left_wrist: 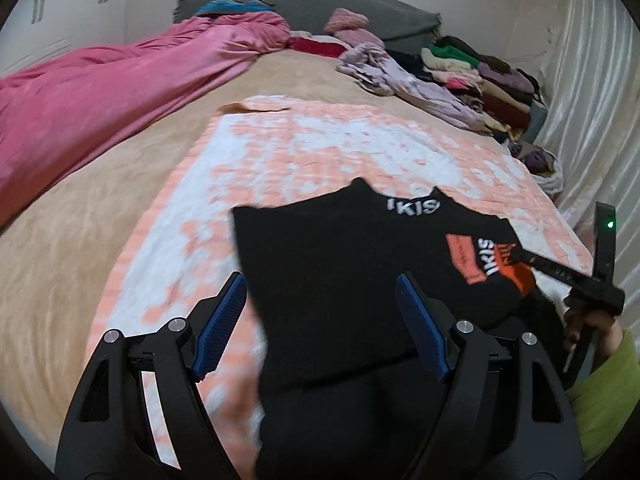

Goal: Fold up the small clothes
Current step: 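Fold the shirt side inward over the body with the right tool, then open the right tool and lift it off the folded shirt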

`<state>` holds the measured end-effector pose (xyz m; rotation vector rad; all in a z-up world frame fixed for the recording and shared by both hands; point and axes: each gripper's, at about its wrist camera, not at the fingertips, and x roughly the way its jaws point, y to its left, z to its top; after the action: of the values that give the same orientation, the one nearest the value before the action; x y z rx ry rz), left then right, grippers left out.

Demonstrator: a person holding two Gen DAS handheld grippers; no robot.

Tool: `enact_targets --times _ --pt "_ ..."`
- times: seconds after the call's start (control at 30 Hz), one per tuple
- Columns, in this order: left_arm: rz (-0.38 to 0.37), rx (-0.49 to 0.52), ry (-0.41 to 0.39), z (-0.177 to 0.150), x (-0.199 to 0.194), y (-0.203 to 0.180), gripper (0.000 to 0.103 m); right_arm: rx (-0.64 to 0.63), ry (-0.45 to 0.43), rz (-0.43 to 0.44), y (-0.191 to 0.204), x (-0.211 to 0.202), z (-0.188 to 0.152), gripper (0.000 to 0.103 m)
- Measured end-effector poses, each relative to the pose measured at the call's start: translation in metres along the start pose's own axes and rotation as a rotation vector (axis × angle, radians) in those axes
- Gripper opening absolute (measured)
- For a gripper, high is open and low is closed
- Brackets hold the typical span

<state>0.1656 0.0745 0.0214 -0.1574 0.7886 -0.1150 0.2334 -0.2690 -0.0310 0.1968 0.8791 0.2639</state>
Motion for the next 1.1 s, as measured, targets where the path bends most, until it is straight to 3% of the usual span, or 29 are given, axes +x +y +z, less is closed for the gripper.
enact_targets --times 0.07,0.17,0.23,0.33,0.53,0.7,0.77,0.9,1.0,1.1 --pt "-0.012 0.006 0.013 0.008 0.015 -0.009 0.069 0.014 0.013 0.001 -0.004 0.006 0.001 0.036" --pt "0.039 0.043 0.046 0.007 0.051 -0.020 0.068 0.006 0.028 0.018 -0.004 0.013 0.000 0.036" --pt "0.065 0.032 0.079 -0.003 0.071 -0.018 0.065 -0.008 0.015 0.040 -0.002 0.013 -0.001 0.018" --pt "0.068 -0.011 0.080 -0.019 0.084 -0.008 0.064 -0.032 -0.015 0.077 0.003 0.006 0.000 0.008" --pt "0.102 0.042 0.000 -0.018 0.076 -0.015 0.065 -0.124 -0.076 -0.011 0.014 -0.009 0.013 0.008" --pt "0.095 0.042 0.025 -0.021 0.085 -0.011 0.065 -0.124 0.025 -0.080 0.009 0.022 0.006 0.009" --pt "0.088 0.042 0.024 -0.021 0.085 -0.010 0.065 -0.096 0.018 -0.069 0.004 0.022 0.004 0.011" --pt "0.075 0.033 0.007 -0.023 0.082 -0.008 0.065 0.040 -0.030 0.060 -0.017 -0.004 0.006 0.020" --pt "0.059 0.017 -0.021 -0.025 0.073 -0.005 0.065 0.027 -0.050 0.083 -0.018 -0.023 0.001 0.029" --pt "0.048 0.004 -0.049 -0.028 0.061 -0.003 0.065 0.003 -0.018 0.086 -0.015 -0.030 -0.010 0.030"
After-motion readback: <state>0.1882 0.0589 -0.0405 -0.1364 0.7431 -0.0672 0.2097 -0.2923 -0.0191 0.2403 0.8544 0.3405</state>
